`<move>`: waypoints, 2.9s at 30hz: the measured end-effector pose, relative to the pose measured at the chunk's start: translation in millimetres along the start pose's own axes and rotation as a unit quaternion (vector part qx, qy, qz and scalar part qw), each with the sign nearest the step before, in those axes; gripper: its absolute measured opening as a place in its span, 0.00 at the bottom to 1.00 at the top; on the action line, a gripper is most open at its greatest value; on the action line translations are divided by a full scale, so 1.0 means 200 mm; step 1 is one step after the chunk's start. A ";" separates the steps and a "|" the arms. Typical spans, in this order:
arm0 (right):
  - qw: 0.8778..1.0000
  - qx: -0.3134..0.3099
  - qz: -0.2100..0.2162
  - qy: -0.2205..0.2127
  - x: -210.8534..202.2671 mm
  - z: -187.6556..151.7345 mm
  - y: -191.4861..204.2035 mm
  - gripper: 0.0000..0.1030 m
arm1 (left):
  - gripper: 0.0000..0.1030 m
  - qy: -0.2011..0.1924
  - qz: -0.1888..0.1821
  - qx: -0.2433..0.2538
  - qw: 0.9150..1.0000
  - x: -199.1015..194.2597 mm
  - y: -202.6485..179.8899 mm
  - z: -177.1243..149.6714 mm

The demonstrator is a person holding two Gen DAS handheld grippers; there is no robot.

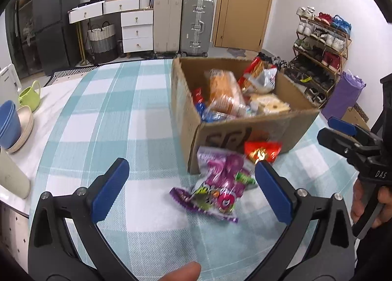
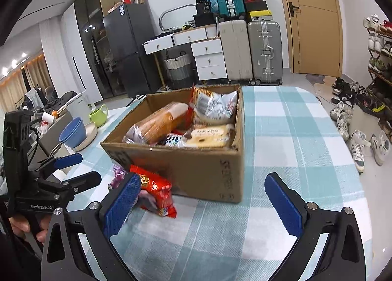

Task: Organize snacks
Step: 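Withdraw both grippers from the box toward the purple candy bag and red packet, then grasp the purple candy bag with the left gripper while the right grasps the red snack packet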

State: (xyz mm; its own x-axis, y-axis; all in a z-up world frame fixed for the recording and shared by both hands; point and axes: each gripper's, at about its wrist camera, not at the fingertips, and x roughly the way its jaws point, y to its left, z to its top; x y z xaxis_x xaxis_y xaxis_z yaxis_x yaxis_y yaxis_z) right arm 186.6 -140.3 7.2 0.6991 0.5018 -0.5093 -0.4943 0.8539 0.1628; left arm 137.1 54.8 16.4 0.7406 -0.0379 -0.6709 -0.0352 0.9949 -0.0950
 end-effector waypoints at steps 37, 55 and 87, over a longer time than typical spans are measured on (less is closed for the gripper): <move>0.999 -0.002 -0.005 0.053 0.21 -0.11 0.09 0.99 | 0.99 0.056 -0.003 0.042 0.998 0.20 -0.03 -0.14; 0.998 0.009 -0.002 0.065 0.26 -0.16 0.03 0.99 | 0.85 0.074 -0.024 0.053 0.996 0.35 -0.11 -0.18; 0.994 0.010 0.013 0.104 0.49 -0.12 0.27 0.81 | 0.45 0.027 -0.074 -0.010 0.997 0.15 0.13 -0.14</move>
State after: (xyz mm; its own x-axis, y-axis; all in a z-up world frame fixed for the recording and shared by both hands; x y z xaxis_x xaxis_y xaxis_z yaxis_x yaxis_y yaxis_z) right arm 215.9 -49.0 -54.2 0.5635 0.4859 -0.6681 -0.4992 0.8447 0.1932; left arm 139.6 76.9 -26.6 0.7018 -0.1893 -0.6868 0.0577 0.9760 -0.2101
